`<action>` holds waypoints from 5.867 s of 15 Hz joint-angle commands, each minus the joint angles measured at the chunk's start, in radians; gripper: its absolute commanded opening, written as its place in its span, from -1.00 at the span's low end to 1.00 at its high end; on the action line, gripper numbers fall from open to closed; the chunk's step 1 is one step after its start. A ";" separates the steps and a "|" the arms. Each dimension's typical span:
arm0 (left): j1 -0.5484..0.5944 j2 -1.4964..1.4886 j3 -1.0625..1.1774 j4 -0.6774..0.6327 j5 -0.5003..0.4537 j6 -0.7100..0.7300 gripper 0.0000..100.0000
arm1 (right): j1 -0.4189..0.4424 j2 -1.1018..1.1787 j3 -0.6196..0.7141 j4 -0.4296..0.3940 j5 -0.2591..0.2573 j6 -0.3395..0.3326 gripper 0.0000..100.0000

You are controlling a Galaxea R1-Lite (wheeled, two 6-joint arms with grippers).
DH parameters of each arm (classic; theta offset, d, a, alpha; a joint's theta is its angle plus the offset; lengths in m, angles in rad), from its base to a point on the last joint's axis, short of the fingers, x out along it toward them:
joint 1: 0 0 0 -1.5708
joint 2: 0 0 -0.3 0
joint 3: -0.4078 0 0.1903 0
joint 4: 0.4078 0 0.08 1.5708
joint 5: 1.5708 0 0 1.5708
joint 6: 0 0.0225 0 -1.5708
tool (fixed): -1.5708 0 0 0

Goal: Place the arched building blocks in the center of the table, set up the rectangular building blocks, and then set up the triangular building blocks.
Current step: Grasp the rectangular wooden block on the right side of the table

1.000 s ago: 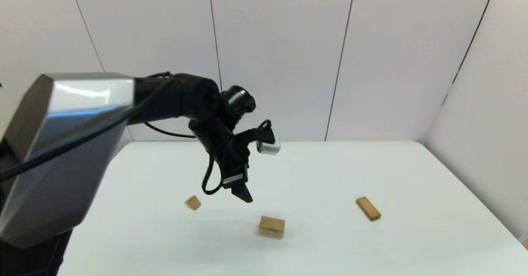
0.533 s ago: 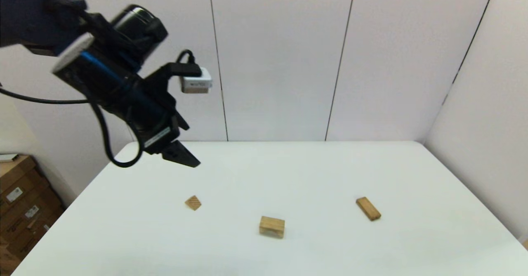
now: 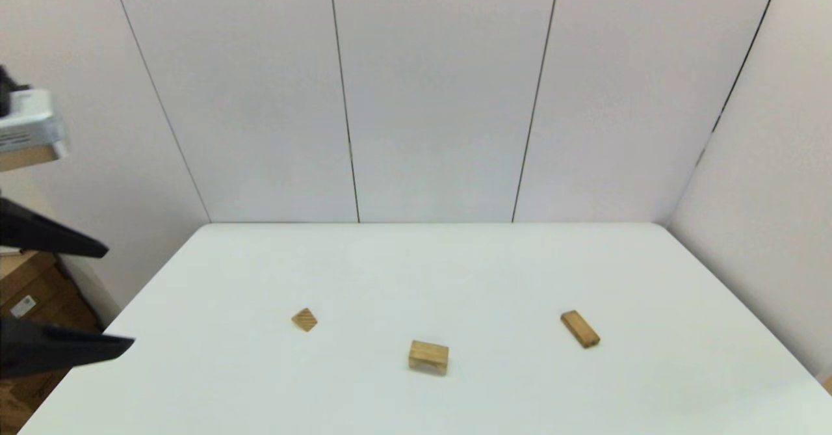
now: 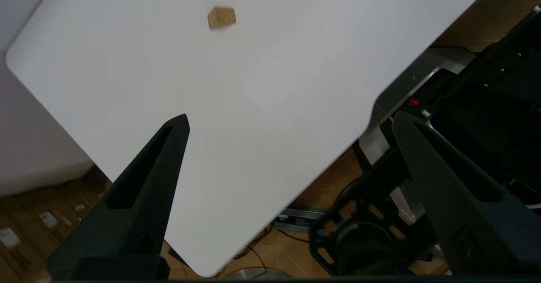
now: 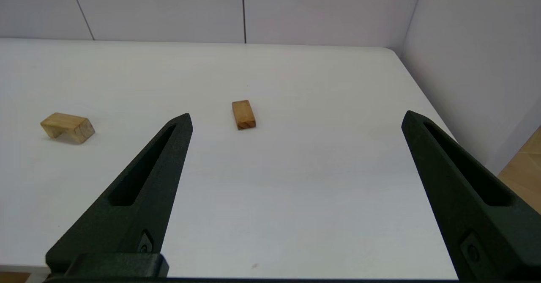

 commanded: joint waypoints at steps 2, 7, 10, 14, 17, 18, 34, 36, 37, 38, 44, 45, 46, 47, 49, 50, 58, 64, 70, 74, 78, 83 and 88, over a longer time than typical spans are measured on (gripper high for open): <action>0.126 -0.475 0.336 0.000 0.013 -0.030 1.00 | 0.000 -0.002 0.002 -0.001 0.000 0.000 1.00; 0.232 -0.720 0.512 0.000 0.009 -0.034 1.00 | 0.000 -0.002 0.002 -0.001 0.000 0.000 1.00; 0.295 -0.852 0.581 0.000 -0.004 -0.034 1.00 | 0.000 -0.002 0.000 -0.001 0.000 0.000 1.00; 0.293 -0.987 0.653 0.005 -0.002 -0.026 1.00 | 0.000 -0.002 0.000 -0.001 0.002 0.000 1.00; 0.287 -1.024 0.682 0.002 0.004 -0.029 1.00 | 0.000 -0.002 0.000 -0.001 0.000 0.000 1.00; 0.284 -1.033 0.686 0.002 0.004 -0.032 1.00 | -0.002 -0.002 0.002 -0.001 0.000 0.000 1.00; 0.261 -1.223 1.298 -0.866 0.098 -0.302 1.00 | 0.000 -0.002 0.002 -0.001 0.000 0.000 1.00; 0.261 -1.223 1.351 -0.971 0.102 -0.334 1.00 | 0.000 -0.002 0.002 -0.001 0.000 0.000 1.00; 0.261 -1.223 1.374 -1.015 0.110 -0.359 1.00 | 0.000 -0.002 0.002 -0.001 0.000 0.000 1.00; 0.261 -1.223 1.396 -1.058 0.145 -0.377 1.00 | 0.000 -0.002 0.000 -0.001 0.000 0.000 1.00; 0.261 -1.223 1.439 -1.115 0.202 -0.488 1.00 | 0.000 -0.002 0.002 -0.001 0.000 0.000 1.00; 0.261 -1.223 1.439 -1.115 0.203 -0.488 1.00 | -0.002 -0.002 0.002 -0.001 0.002 0.000 1.00; 0.261 -1.223 1.439 -1.115 0.203 -0.488 1.00 | 0.000 -0.002 0.000 -0.001 0.000 0.000 1.00; 0.261 -1.223 1.439 -1.115 0.203 -0.488 1.00 | 0.000 -0.002 0.002 0.001 0.000 0.000 1.00; 0.261 -1.223 1.439 -1.115 0.203 -0.488 1.00 | -0.002 -0.002 0.000 0.001 0.000 0.000 1.00; 0.261 -1.223 1.439 -1.115 0.203 -0.488 1.00 | 0.000 -0.002 0.000 -0.001 0.000 0.000 1.00; 0.261 -1.223 1.439 -1.115 0.203 -0.488 1.00 | 0.000 -0.002 0.000 0.001 0.002 -0.005 1.00; 0.261 -1.223 1.439 -1.115 0.203 -0.488 1.00 | 0.000 -0.002 -0.087 -0.007 0.000 -0.002 1.00; 0.261 -1.223 1.439 -1.115 0.203 -0.488 1.00 | 0.000 0.012 -0.336 0.281 0.051 -0.016 1.00; 0.261 -1.223 1.439 -1.115 0.203 -0.488 1.00 | 0.000 0.206 -0.506 0.358 0.049 -0.013 1.00; 0.261 -1.223 1.439 -1.115 0.203 -0.488 1.00 | 0.000 0.482 -0.623 0.346 0.061 -0.014 1.00; 0.261 -1.223 1.439 -1.115 0.203 -0.488 1.00 | 0.000 0.764 -0.730 0.358 0.058 0.000 1.00; 0.261 -1.223 1.439 -1.115 0.203 -0.488 1.00 | -0.005 1.114 -0.910 0.358 0.051 -0.002 1.00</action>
